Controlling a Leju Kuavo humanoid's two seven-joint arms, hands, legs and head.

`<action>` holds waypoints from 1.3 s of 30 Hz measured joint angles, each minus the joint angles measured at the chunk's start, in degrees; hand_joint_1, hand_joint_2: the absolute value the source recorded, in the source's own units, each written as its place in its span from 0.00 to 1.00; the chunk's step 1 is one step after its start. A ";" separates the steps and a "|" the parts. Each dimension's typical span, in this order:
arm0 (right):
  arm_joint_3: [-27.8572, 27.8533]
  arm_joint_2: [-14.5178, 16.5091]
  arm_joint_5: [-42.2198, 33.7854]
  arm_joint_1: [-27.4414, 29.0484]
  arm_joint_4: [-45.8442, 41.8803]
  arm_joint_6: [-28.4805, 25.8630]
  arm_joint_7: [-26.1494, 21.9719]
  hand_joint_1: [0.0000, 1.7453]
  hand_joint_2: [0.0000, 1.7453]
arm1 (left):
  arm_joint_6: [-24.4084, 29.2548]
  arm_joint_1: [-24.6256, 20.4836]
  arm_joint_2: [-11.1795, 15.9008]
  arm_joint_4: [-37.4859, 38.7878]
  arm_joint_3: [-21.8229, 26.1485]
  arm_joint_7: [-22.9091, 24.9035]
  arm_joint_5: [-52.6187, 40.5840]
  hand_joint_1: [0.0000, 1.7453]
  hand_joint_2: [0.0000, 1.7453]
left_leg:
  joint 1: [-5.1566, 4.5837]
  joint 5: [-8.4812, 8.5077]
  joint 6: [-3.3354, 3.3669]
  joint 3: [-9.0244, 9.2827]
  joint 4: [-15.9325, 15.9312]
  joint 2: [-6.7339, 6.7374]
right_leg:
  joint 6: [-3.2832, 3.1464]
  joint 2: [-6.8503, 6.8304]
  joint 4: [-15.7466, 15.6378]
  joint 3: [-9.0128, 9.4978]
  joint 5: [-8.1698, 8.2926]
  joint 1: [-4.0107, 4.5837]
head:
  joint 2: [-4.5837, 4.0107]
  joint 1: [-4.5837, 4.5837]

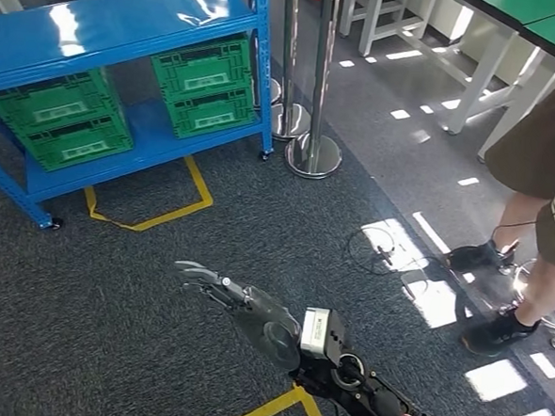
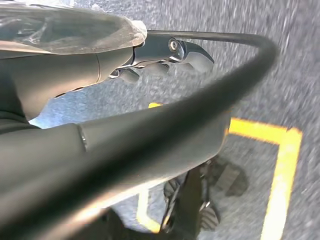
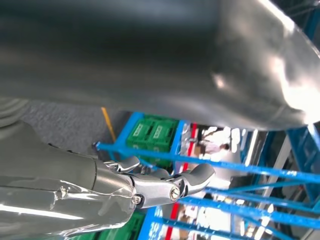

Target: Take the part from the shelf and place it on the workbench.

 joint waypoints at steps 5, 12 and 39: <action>-0.05 -0.07 -0.29 -0.02 -0.19 0.10 -0.07 0.00 0.00 | 0.13 0.32 0.41 0.01 0.00 0.06 0.45 0.00 0.00 | 0.24 -0.04 -1.67 -1.35 0.86 -0.93 | -1.40 -0.16 -3.04 1.73 0.37 0.05 | 0.00 -0.30; -0.44 -0.07 -0.34 0.00 -0.11 1.02 -0.42 0.00 0.00 | 0.29 0.23 0.18 -0.02 -0.01 0.38 0.81 0.00 0.00 | 0.57 -4.13 -2.72 -9.53 15.08 4.50 | -2.25 -4.82 -3.56 2.24 0.11 0.08 | 0.00 -1.25; -1.76 -0.13 -2.01 0.04 0.30 2.30 -1.28 0.00 0.00 | 0.66 0.08 0.50 -0.05 -0.07 0.40 0.82 0.00 0.00 | 0.11 -4.85 -2.39 -6.90 11.44 3.89 | -2.01 -1.92 -3.23 1.60 0.55 -0.11 | 0.00 -0.96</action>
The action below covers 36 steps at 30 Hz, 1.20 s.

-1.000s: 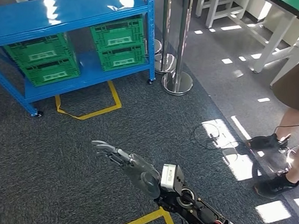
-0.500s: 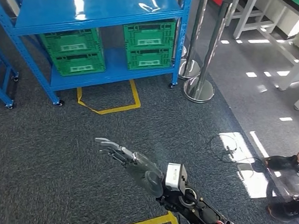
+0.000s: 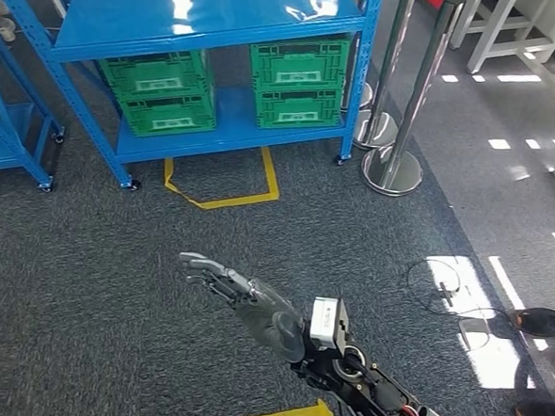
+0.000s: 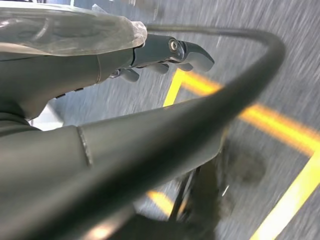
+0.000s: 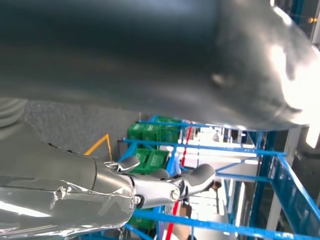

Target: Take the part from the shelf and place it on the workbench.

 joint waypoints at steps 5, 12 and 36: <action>-0.14 0.02 0.00 0.02 0.13 0.34 0.02 0.00 0.00 | 0.30 0.24 -0.05 0.09 -0.03 -0.20 -0.20 0.00 0.00 | 0.59 3.06 -0.30 -0.06 -1.06 0.59 | 0.14 -0.77 -0.01 0.26 -0.31 -0.11 | 0.00 0.02; -0.28 0.06 0.01 0.06 0.14 0.44 0.00 0.00 0.00 | 0.00 0.07 0.27 0.09 -0.07 -0.19 -0.06 0.00 0.00 | -0.12 5.52 0.70 5.50 -11.20 0.56 | -0.05 -0.76 -0.23 0.57 -1.37 0.39 | 0.00 0.45; -0.12 0.12 0.37 0.53 -0.15 0.04 0.02 0.00 0.00 | -0.36 0.10 0.04 0.04 -0.07 -0.02 -0.04 0.00 0.00 | 0.73 4.89 2.99 9.19 -14.33 0.52 | 2.52 -0.60 14.35 -6.48 -7.65 0.28 | 0.00 0.85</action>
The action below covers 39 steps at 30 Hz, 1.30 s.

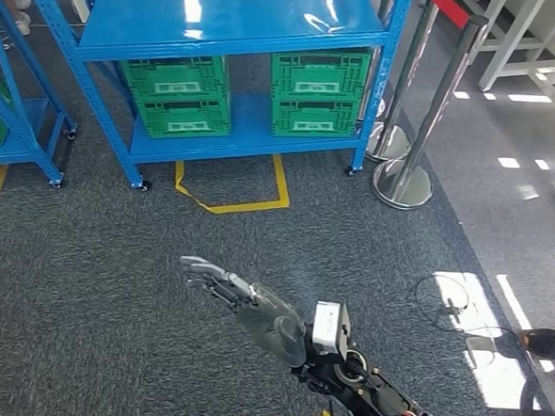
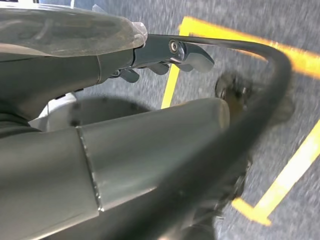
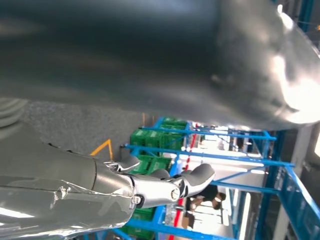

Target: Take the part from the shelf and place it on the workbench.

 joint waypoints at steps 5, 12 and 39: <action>0.00 -0.05 -0.02 0.32 0.12 0.01 0.00 0.00 0.00 | 0.01 0.00 0.15 0.00 0.00 0.05 0.05 0.00 0.00 | 1.03 -2.27 -2.67 1.35 1.55 -0.77 | 1.81 0.64 -11.38 3.77 8.05 -1.43 | 0.00 0.77; 0.00 -0.01 0.00 0.42 0.26 0.14 0.03 0.00 0.00 | 0.01 -0.35 1.19 -0.03 0.00 0.28 0.09 0.00 0.00 | 0.91 -5.05 -3.88 -2.39 8.65 -0.08 | -1.39 1.03 -12.34 5.12 6.99 -1.01 | 0.00 -0.90; -0.15 -0.30 -0.35 0.06 2.10 0.85 -0.48 0.00 0.00 | 0.63 0.10 0.99 -0.01 0.00 0.73 0.36 0.00 0.00 | 0.21 -5.31 -2.10 5.83 2.03 -0.47 | -0.09 -0.16 -12.10 4.46 7.22 -1.64 | 0.00 -0.73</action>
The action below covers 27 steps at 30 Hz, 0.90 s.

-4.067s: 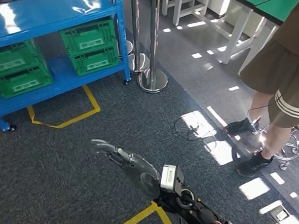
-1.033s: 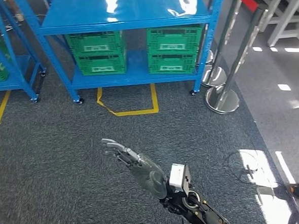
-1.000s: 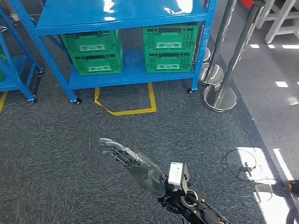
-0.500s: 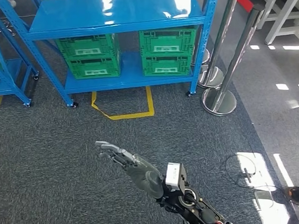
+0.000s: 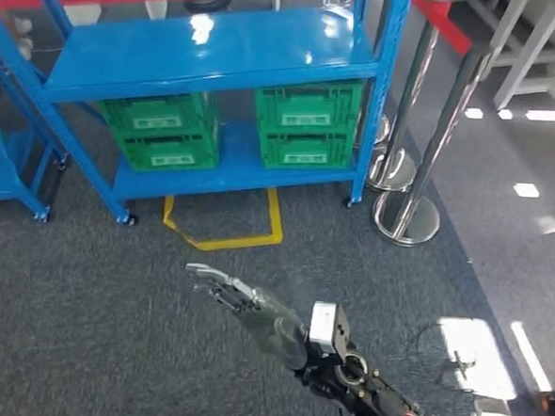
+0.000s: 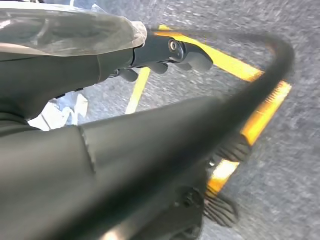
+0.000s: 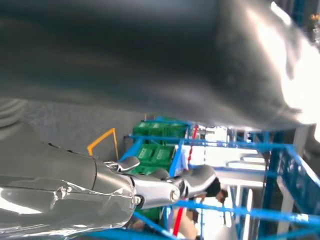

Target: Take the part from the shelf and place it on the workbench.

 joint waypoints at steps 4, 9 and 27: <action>0.14 0.13 -0.21 -1.00 -0.07 0.05 0.05 0.00 0.00 | 0.06 -0.39 -0.28 -0.02 0.00 0.11 0.39 0.00 0.00 | 0.44 -1.86 -0.29 -5.71 10.26 0.53 | -2.05 0.23 -0.42 1.59 -0.84 0.48 | 0.00 -0.98; 0.19 0.17 -0.52 -1.04 -0.07 -0.14 0.18 0.00 0.00 | 0.12 0.09 -0.51 -0.02 -0.01 0.09 0.23 0.00 0.00 | 0.48 -1.62 -0.61 -14.59 15.61 0.59 | -2.06 0.53 -0.57 3.03 -2.27 0.54 | 0.00 -1.15; -0.29 0.01 -1.28 -0.48 0.31 0.04 -0.32 0.00 0.00 | -0.31 0.14 -1.72 0.00 -0.04 -0.26 -0.01 0.00 0.00 | -1.89 1.11 2.92 -5.57 2.57 0.45 | -1.35 0.63 3.66 -2.31 0.32 2.42 | 0.00 -0.17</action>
